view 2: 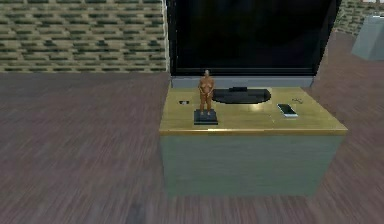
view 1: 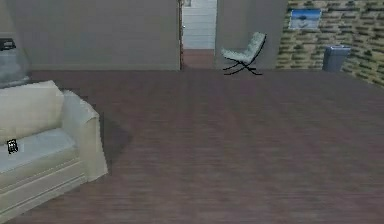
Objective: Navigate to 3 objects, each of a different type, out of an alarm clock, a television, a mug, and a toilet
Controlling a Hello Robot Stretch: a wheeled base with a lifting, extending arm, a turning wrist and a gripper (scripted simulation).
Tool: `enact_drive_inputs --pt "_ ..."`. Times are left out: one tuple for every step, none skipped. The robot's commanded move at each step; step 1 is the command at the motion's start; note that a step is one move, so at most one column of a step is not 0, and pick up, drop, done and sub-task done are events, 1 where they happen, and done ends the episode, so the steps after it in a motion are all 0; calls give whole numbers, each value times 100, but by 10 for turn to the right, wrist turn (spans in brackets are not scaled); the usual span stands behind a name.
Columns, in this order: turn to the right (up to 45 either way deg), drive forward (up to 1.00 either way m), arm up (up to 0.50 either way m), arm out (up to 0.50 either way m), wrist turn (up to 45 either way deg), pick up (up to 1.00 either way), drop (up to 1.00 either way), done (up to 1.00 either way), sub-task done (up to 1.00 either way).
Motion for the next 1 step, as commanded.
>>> enact_drive_inputs --pt "0 100 0 0 0 0 0 0 0"
